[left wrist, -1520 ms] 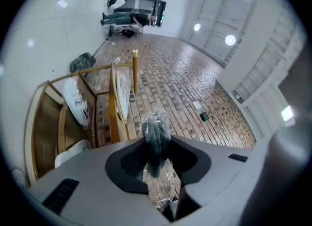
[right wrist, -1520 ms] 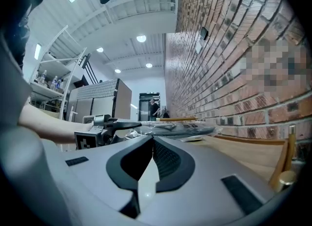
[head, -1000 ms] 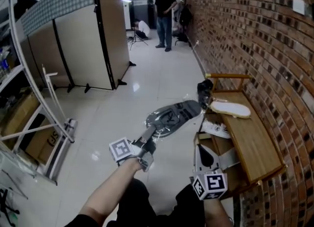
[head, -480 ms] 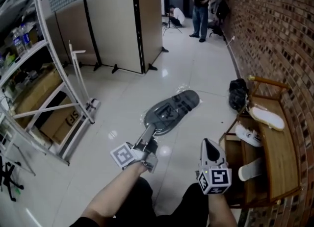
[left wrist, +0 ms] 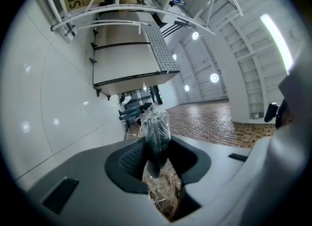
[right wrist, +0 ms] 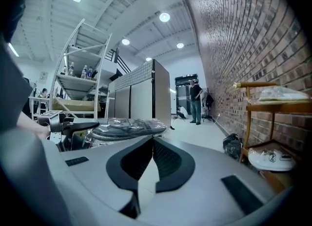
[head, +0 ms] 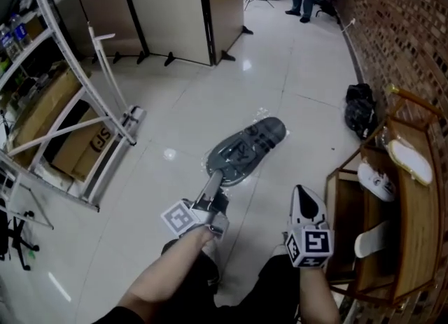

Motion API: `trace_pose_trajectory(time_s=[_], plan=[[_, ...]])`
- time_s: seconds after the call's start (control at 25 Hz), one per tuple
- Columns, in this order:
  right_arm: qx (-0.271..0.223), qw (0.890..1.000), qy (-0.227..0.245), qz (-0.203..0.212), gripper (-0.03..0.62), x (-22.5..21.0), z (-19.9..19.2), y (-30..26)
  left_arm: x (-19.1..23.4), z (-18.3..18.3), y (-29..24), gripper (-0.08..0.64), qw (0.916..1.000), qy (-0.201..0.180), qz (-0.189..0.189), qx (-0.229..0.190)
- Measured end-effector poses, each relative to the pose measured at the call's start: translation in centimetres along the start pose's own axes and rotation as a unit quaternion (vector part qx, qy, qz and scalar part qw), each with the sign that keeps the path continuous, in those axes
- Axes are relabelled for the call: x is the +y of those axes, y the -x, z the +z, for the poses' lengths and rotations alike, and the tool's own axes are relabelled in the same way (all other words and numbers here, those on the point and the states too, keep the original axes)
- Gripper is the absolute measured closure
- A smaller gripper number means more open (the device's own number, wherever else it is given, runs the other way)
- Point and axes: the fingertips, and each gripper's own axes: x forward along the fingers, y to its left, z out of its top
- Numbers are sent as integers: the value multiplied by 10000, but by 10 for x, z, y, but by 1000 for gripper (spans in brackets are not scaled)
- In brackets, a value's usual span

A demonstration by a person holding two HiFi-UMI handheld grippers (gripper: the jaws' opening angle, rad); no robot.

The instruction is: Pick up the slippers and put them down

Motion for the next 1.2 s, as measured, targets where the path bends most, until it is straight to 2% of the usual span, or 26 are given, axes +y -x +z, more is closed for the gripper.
trace_pose_trajectory(time_s=[0.24,0.44,0.68,0.8,0.92,1.2], plan=[[572,9982,154,89,581,-21,-64,-38,92,-24,10,449,9961,525,651,-272],[948,9954,-145,71,581,-47,-119,-72,165,-51,14,453,9905,578,1224,-240],[1456,9887,-350,-15,581,-68,-191,-96,232,-88,21,452,9834,691,1674,-134],[1669,9832,-734,-117,581,-73,-220,-103,272,-99,24,452,9770,910,1900,-323],[1897,9771,-946,-172,581,-83,-248,-108,310,-119,34,451,9670,1141,2237,-438],[2622,9591,-1046,-228,581,-74,-326,-117,377,-149,81,451,9439,1239,3057,-169]])
